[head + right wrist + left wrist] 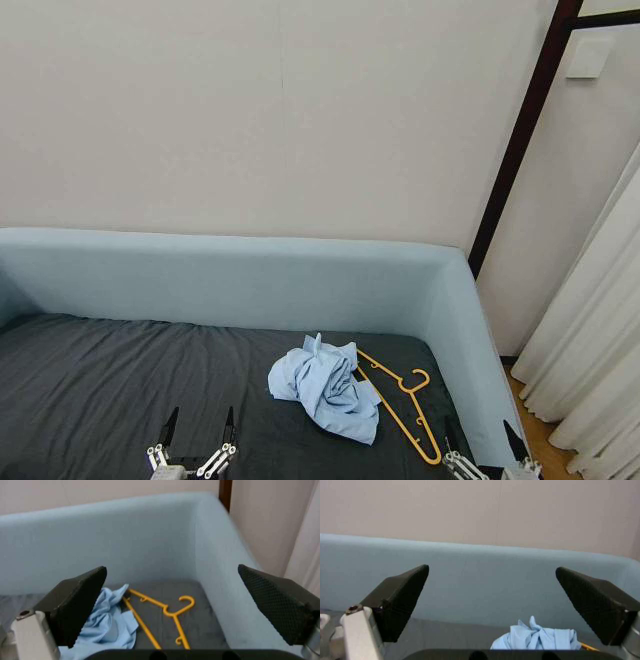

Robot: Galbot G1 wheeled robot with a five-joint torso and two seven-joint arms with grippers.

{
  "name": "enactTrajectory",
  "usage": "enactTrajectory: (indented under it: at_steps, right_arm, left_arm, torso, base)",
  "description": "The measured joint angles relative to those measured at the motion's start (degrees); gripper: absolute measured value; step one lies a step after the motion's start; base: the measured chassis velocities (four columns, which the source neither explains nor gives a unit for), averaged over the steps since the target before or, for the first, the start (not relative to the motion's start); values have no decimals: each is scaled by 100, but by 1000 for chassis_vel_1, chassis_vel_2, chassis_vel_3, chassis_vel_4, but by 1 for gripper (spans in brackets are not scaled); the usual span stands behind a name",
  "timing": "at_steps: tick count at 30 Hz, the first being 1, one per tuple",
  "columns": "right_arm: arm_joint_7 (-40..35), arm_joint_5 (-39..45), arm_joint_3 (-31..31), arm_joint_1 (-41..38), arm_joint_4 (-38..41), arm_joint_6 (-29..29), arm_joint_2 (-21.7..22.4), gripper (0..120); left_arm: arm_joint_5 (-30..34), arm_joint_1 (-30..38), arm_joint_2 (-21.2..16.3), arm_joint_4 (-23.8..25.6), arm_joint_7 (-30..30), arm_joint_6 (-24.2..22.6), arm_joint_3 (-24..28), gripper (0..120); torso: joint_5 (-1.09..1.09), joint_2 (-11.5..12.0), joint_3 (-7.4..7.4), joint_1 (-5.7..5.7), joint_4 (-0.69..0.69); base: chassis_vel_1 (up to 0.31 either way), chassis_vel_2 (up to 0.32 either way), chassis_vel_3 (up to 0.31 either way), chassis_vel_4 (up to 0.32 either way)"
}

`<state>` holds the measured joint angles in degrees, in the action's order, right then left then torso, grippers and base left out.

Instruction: Pick up the clothes from the sofa and hang them on the clothes hanger.

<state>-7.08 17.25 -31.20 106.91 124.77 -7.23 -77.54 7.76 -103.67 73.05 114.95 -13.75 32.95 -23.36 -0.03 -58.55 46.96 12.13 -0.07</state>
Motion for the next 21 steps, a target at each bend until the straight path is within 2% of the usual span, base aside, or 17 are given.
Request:
enactTrajectory:
  at_steps: [3, 5, 9, 10, 11, 14, 15, 16, 18, 20, 21]
  right_arm:
    - [-105, 768, 5, -255, -114, 419, 735, 100]
    - [-121, 937, 12, -313, -144, 488, 889, 100]
    - [-302, 1965, 192, -984, -166, 1296, 1748, 100]
    - [-363, 2178, 251, -1207, -160, 1463, 1918, 100]
    - [-363, 2178, 251, -1207, -160, 1463, 1918, 100]
    - [-453, 2551, 406, -1798, -249, 1798, 2351, 100]
    - [-491, 2701, 566, -2048, -353, 1904, 2530, 100]
    - [-491, 2701, 566, -2048, -353, 1904, 2530, 100]
    - [-577, 3111, 1127, -2685, -636, 2141, 2892, 100]
    - [-663, 3523, 1858, -3560, -1020, 2309, 3196, 100]
    - [-663, 3523, 1858, -3560, -1020, 2309, 3196, 100]
  left_arm:
    - [-14, 8, 33, -102, 58, 14, 19, 100]
    - [-18, 18, 39, -132, 77, 14, 30, 100]
    - [-85, 28, 70, -311, 164, 19, 100, 100]
    - [-88, 40, 64, -341, 170, 19, 128, 100]
    - [-88, 40, 64, -341, 170, 19, 128, 100]
    - [-81, 162, -9, -441, 189, -29, 262, 100]
    - [-73, 179, -22, -465, 212, -44, 288, 100]
    - [-73, 179, -22, -465, 212, -44, 288, 100]
    - [-60, 139, -14, -487, 247, -22, 286, 100]
    - [-61, 80, 10, -487, 270, 16, 247, 100]
    - [-61, 80, 10, -487, 270, 16, 247, 100]
  torso:
    - [1, 0, 0, 0, 1]
    - [2, 0, 0, 0, 1]
    - [1, 1, 1, 0, -1]
    - [2, 0, 1, 0, 4]
    - [2, 0, 1, 0, 4]
    - [0, 1, 1, 0, 2]
    - [-3, 0, 0, 0, -6]
    - [-3, 0, 0, 0, -6]
    - [1, 1, 1, 0, -4]
    - [-2, 1, 1, 0, 5]
    - [-2, 1, 1, 0, 5]
  base:
    - [0, 0, 0, 0]
    - [0, 0, 0, 0]
    - [0, 0, 0, 0]
    - [0, 0, 0, 0]
    - [0, 0, 0, 0]
    - [0, 0, 0, 0]
    - [0, 0, 0, 0]
    - [0, 0, 0, 0]
    - [0, 0, 0, 0]
    - [0, 0, 0, 0]
    - [0, 0, 0, 0]
